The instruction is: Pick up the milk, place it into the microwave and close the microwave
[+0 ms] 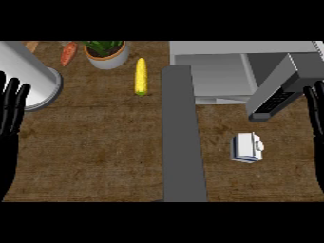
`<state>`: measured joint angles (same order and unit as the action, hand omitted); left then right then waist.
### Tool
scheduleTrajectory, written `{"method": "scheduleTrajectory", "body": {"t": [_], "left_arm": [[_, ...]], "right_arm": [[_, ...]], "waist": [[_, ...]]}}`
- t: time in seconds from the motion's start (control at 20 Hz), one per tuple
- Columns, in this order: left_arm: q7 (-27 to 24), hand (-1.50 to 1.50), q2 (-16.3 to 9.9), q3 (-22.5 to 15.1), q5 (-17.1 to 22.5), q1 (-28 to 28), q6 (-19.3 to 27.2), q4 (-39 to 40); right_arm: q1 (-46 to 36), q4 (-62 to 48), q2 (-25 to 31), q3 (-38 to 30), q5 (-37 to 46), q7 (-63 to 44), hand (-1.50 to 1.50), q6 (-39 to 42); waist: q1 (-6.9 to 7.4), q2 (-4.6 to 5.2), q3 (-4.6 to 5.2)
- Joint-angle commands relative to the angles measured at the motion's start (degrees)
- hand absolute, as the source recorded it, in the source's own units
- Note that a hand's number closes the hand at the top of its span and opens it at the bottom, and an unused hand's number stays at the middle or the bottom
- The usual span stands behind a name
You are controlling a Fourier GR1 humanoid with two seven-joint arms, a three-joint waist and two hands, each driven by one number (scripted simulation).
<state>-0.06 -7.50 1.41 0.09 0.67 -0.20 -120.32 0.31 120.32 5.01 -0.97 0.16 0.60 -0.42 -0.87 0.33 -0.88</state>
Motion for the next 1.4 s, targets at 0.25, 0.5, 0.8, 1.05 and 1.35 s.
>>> {"method": "scheduleTrajectory", "body": {"t": [0.25, 0.5, 0.8, 1.05, 1.35], "left_arm": [[-0.2, -1.5, -1.67, 2.54, 2.31, -0.59, -3.52, 1.56], [2.25, -1.5, 2.45, 3.03, 11.71, -7.52, -4.04, -0.83], [-0.53, -1.5, 2.5, 4.13, 13.4, -10.15, -7.14, 1.02], [-8.36, -1.5, 4.63, 2.9, 11.55, -18.47, -10.85, 1.68], [-3.49, -1.5, 4.66, 3.92, 12.42, -20.77, -10.28, -4.62]], "right_arm": [[-3.56, 2.22, -3.98, 8.53, 3.78, -4.71, -1.5, -1.6], [4.98, 0.58, -4.97, 17.27, -6.76, -2.54, -1.5, 6.49], [10.7, 5.49, -4.77, 23.01, -2.55, -2.2, -1.5, 3.52], [10.67, 7.69, -4.73, 21.8, 2.28, -4.46, -1.5, -3.57], [11.53, -0.17, -3.14, 16.33, 1.42, 2.26, -1.5, -2.79]], "waist": [[1.03, -0.38, 0.9], [1.4, -0.51, 0.88], [0.84, -0.42, 0.89], [0.88, -0.5, 0.94], [1.04, -0.42, 0.87]]}}
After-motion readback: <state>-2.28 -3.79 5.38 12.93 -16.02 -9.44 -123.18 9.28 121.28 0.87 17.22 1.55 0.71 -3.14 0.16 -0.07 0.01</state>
